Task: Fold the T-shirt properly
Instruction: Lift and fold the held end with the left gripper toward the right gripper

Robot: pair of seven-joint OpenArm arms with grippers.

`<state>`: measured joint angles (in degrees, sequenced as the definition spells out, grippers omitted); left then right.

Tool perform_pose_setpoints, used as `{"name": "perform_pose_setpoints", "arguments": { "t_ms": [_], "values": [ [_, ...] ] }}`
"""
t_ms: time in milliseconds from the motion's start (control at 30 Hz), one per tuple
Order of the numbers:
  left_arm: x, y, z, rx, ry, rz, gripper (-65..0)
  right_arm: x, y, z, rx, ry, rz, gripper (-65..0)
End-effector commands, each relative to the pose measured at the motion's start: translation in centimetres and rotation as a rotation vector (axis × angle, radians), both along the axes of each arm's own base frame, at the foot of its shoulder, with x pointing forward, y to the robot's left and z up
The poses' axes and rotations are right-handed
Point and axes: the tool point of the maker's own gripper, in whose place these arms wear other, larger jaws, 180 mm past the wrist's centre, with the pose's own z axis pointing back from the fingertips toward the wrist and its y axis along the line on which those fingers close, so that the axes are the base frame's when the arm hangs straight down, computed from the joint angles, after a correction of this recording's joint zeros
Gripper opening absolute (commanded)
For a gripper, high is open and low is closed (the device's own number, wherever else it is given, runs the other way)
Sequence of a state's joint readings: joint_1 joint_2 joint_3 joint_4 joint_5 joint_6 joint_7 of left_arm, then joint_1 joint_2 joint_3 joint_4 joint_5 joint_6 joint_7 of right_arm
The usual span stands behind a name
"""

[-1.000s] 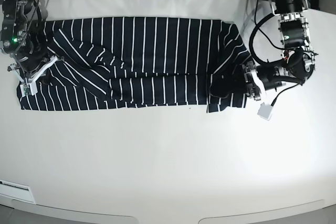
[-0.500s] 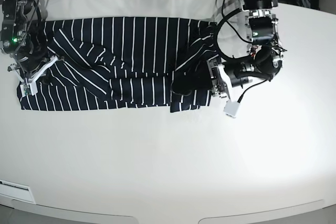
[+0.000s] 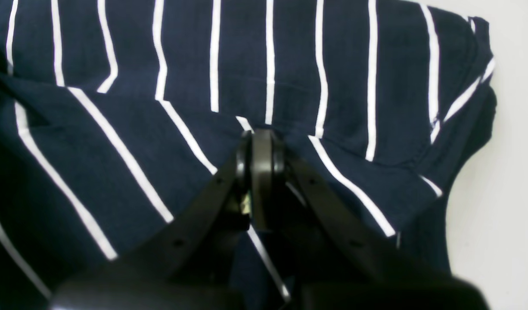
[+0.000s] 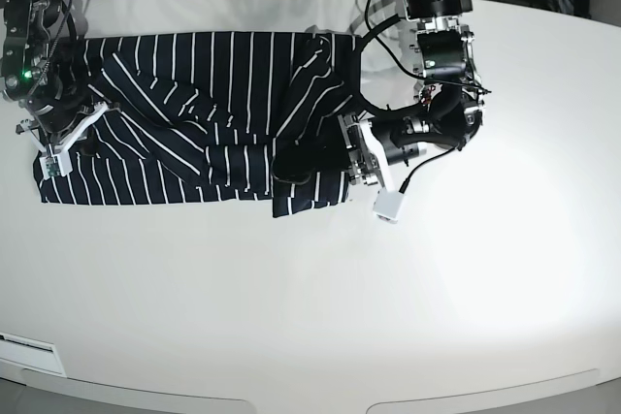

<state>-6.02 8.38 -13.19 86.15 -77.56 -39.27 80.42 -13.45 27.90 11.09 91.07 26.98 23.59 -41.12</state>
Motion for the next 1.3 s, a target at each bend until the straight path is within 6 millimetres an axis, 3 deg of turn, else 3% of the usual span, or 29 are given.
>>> {"name": "perform_pose_setpoints", "arguments": {
  "t_ms": [0,200,233,333,367,433,533,767,800,833,900,933,1100,1167,1267],
  "values": [
    [0.7,-0.2,1.8,-0.042,-0.057,0.013,-65.0,-2.6,0.2,-1.8,-0.018,0.134,0.037,-65.0],
    [0.7,-0.8,1.6,-0.024,-0.056,0.006,-65.0,-2.7,0.7,-1.8,-0.013,0.137,0.082,-65.0],
    [0.6,-1.0,1.6,-0.025,-0.058,0.0,-62.3,-2.7,0.7,-1.8,-0.013,0.137,0.082,-65.0],
    [0.2,-1.8,1.6,-0.026,-0.044,-0.029,-33.9,-2.7,0.7,-1.8,-0.01,0.136,0.081,-65.0],
    [0.1,-2.1,1.6,-0.027,-0.032,-0.04,-27.5,-2.7,0.7,-1.8,-0.009,0.136,0.08,-65.0],
    [-0.2,-2.6,1.6,-0.027,-0.017,-0.06,-24.8,-2.7,0.8,-1.8,-0.002,0.134,0.08,-60.9],
    [-0.5,-3.1,1.7,-0.026,-0.02,-0.076,-24.9,-2.7,0.8,-1.8,-0.002,0.134,0.08,-57.1],
    [0.5,-2.7,2.6,-0.075,-0.033,-0.018,-25.2,-2.7,0.8,-1.8,-0.002,0.134,0.08,-57.1],
    [0.7,-2.7,2.8,-0.082,-0.04,-0.01,-28.0,-2.7,0.8,-1.8,-0.002,0.134,0.08,-57.1],
    [0.8,-2.7,2.9,-0.084,-0.056,-0.007,-35.7,-2.7,0.8,-1.8,-0.002,0.134,0.08,-57.1],
    [0.9,-2.7,3.1,-0.074,-0.081,-0.01,-62.8,-2.7,0.8,-1.8,-0.002,0.134,0.08,-57.1],
    [1.0,-2.7,3.0,-0.061,-0.084,-0.01,-65.0,-2.7,0.8,-1.8,-0.002,0.134,0.08,-57.3],
    [2.3,-1.8,1.8,0.041,-0.085,0.03,-65.0,-2.7,0.8,-1.8,-0.002,0.134,0.08,-57.3],
    [3.4,-0.4,0.9,0.098,-0.07,0.077,-65.0,-2.7,0.8,-1.8,-0.002,0.134,0.08,-57.3],
    [5.0,2.6,-2.2,0.279,0.011,0.173,-65.0,-2.7,0.8,-1.8,-0.002,0.134,0.08,-57.3]
  ]
}}
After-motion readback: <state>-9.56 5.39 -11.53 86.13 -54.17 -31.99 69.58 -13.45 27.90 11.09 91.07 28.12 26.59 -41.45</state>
